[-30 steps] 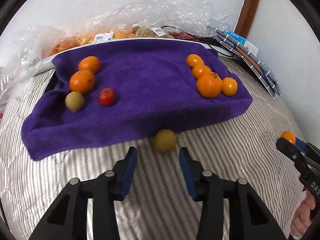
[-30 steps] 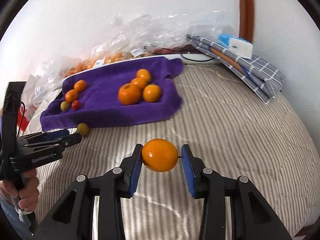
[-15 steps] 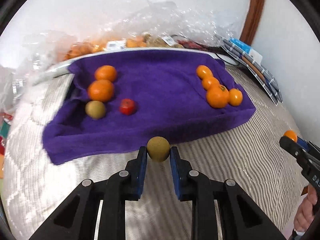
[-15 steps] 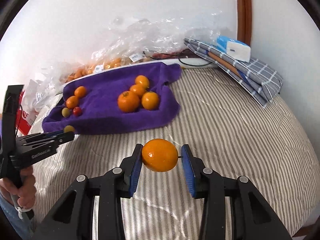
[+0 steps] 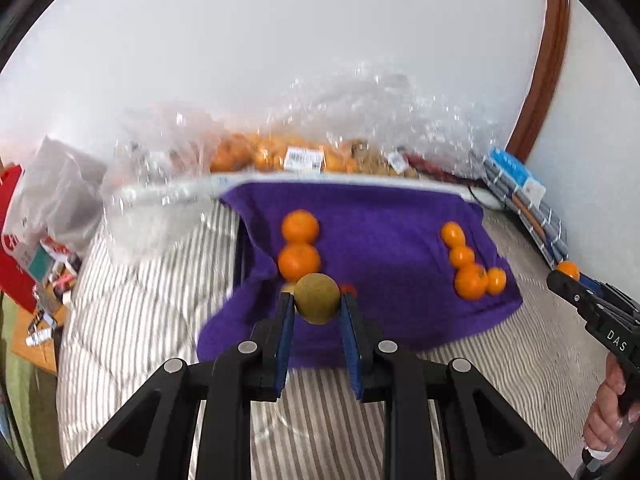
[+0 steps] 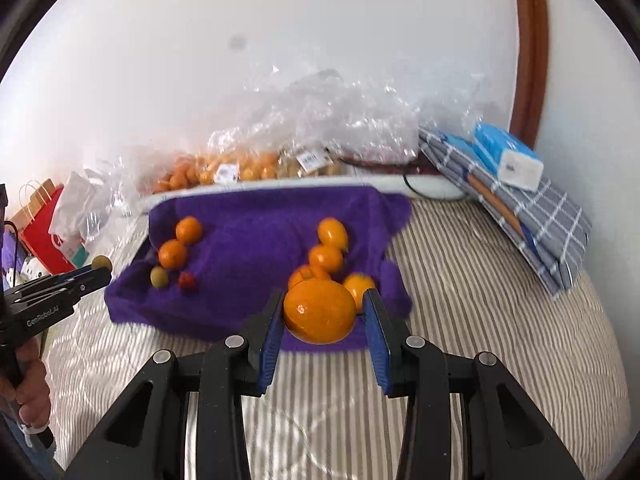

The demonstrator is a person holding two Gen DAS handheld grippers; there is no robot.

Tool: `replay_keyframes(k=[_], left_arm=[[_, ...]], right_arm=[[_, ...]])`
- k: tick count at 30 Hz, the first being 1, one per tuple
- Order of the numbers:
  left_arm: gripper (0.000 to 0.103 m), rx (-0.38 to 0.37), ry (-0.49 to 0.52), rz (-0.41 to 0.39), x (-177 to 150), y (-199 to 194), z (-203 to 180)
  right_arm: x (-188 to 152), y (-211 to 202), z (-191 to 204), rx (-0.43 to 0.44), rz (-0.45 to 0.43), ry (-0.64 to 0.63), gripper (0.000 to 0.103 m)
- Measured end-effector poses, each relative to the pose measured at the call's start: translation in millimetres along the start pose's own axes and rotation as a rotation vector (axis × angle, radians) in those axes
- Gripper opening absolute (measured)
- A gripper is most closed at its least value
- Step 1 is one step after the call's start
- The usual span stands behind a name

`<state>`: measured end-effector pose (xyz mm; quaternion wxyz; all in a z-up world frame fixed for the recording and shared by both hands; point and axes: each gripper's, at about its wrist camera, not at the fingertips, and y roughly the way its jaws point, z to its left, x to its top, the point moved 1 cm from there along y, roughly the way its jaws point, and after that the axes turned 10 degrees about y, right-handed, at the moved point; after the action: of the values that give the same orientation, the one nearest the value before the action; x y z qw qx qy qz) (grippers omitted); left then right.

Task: Organize fruits
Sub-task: 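Carry the greenish fruit and orange onto the towel beside the others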

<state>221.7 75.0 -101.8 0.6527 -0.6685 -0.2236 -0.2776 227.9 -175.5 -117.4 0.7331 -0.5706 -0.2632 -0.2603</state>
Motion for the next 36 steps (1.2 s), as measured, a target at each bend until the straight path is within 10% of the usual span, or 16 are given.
replay_keyframes(k=[13,36], left_arm=[[0.022,-0.023,0.008,-0.041,52,35,14],[0.022,-0.185,0.078,0.105,55,139,-9]], right_arm=[[46,44,29,0.07,-0.023,-0.023,0.039],[30,145,43,0.133,0.138,-0.096,0.039]])
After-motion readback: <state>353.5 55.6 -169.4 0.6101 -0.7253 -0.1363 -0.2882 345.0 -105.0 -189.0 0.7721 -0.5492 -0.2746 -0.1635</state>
